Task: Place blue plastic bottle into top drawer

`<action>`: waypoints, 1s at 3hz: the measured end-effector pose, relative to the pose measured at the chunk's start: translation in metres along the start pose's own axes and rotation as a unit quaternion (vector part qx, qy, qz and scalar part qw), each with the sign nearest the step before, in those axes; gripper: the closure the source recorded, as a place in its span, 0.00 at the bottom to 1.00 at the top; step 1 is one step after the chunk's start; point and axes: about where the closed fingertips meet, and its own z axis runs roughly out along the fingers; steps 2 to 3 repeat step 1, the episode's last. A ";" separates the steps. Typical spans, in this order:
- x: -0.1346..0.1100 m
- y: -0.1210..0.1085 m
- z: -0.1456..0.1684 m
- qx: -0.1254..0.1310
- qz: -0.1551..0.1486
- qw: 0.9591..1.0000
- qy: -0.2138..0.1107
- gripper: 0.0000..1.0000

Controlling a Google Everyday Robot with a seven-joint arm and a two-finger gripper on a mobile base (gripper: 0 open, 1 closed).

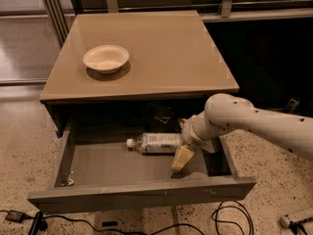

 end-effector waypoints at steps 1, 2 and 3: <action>0.000 0.000 0.000 0.000 0.000 1.000 0.000 0.00; 0.000 0.000 0.000 0.000 0.000 1.000 0.000 0.00; 0.000 0.000 0.000 0.000 0.000 1.000 0.000 0.00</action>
Offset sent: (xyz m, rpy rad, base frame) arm 0.0000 0.0000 0.0000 0.0000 0.0000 0.0000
